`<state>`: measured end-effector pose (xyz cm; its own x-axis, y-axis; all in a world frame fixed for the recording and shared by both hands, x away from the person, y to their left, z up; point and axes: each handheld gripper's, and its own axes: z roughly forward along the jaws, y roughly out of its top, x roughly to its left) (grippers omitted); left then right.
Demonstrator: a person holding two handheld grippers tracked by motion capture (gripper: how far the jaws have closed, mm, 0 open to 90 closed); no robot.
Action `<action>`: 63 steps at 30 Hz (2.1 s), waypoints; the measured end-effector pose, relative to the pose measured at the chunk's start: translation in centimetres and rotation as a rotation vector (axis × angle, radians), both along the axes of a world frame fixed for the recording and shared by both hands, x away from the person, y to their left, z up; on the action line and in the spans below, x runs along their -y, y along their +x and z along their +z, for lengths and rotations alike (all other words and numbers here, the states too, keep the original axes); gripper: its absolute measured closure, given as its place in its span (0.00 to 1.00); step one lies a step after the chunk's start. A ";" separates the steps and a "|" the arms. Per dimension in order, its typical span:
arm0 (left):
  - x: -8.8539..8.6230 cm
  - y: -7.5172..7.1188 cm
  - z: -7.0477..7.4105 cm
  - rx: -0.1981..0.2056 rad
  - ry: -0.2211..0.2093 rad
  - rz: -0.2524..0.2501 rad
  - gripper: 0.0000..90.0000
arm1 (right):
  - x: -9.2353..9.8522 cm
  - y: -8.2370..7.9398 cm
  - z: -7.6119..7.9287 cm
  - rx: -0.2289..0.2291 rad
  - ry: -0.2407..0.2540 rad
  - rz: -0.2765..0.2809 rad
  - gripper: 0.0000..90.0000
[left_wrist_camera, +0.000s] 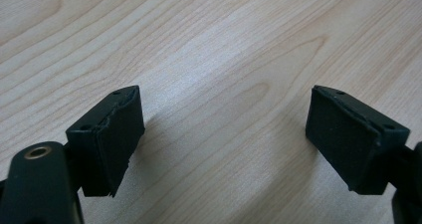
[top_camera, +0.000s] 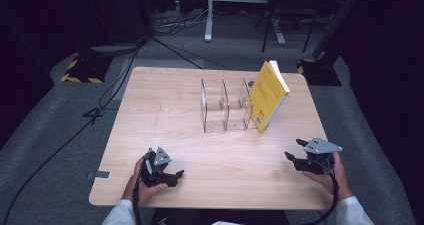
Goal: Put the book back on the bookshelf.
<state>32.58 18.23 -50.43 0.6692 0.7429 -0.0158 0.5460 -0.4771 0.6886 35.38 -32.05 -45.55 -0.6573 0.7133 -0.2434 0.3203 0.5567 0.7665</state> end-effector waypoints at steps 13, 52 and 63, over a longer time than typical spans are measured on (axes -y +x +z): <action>0.0 0.0 0.0 0.000 -0.001 0.000 0.18 | 2.8 -2.6 -3.4 -0.066 0.041 0.025 0.36; 0.0 0.0 0.0 -0.002 -0.006 -0.001 0.17 | 5.1 -4.2 -4.8 -0.138 0.095 -0.096 0.30; 0.1 0.2 0.0 0.005 -0.002 0.000 0.17 | 5.2 -4.2 -4.8 -0.134 0.092 -0.090 0.30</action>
<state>32.77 18.17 -50.48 0.6696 0.7426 -0.0145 0.5426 -0.4757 0.6923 31.20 -37.22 -50.39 -0.6117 0.7861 -0.0887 0.4684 0.4503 0.7602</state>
